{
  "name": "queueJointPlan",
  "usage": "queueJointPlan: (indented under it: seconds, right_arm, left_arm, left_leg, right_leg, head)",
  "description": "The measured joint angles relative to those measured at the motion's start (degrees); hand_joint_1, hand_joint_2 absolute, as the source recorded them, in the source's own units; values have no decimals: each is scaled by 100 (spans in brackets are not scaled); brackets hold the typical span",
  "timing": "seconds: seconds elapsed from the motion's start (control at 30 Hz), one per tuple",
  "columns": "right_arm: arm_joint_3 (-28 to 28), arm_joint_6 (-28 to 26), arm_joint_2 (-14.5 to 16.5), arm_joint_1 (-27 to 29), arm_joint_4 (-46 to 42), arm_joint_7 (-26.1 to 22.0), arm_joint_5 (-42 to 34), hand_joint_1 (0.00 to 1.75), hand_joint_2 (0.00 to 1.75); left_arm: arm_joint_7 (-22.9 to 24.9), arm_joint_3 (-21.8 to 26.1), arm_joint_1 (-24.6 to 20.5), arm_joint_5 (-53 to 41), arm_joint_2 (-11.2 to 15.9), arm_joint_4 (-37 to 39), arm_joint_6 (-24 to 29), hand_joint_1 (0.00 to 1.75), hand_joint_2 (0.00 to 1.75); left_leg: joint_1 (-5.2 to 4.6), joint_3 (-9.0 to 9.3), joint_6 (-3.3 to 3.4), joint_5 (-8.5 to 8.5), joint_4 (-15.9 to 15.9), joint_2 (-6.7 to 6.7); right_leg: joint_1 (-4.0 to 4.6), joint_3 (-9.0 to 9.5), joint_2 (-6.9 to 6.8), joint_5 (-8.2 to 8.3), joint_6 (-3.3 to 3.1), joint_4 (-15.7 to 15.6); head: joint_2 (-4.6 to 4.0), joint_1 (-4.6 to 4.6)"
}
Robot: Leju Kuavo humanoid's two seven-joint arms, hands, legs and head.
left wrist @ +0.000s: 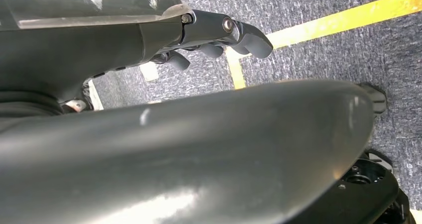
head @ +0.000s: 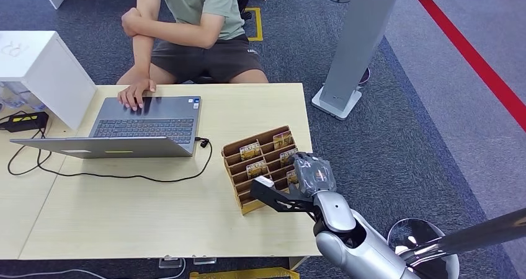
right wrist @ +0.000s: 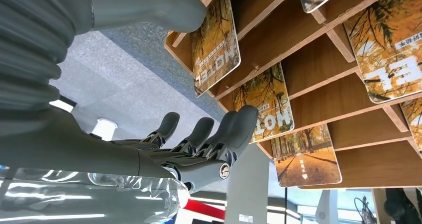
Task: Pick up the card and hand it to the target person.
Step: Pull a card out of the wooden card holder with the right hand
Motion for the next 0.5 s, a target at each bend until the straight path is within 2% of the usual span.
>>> queueJointPlan:
  seconds: [0.07,0.2,0.27,0.5]
  right_arm:
    - [-4,-2,0,0,-8,0,0,76,175]
    - [-4,-1,2,0,-10,-10,9,103,175]
    - [-4,3,12,-1,-9,-39,25,105,175]
    - [-3,10,63,-24,0,-100,37,64,175]
  left_arm:
    - [-1,0,0,0,0,0,0,0,0]
    - [-6,0,0,10,0,0,-16,0,0]
    - [-26,0,0,29,-1,0,-39,0,0]
    - [-109,0,0,61,-2,0,-68,0,0]
  left_leg:
    - [0,0,0,0,0,0]
    - [0,0,0,0,0,0]
    - [0,0,0,0,0,0]
    - [0,0,0,0,0,0]
  right_leg:
    - [0,0,0,0,0,0]
    - [0,0,0,0,0,0]
    - [0,0,0,0,0,0]
    - [0,0,0,0,0,0]
  head:
    - [0,-1]
    - [0,-3]
    - [0,-2]
    - [0,-2]
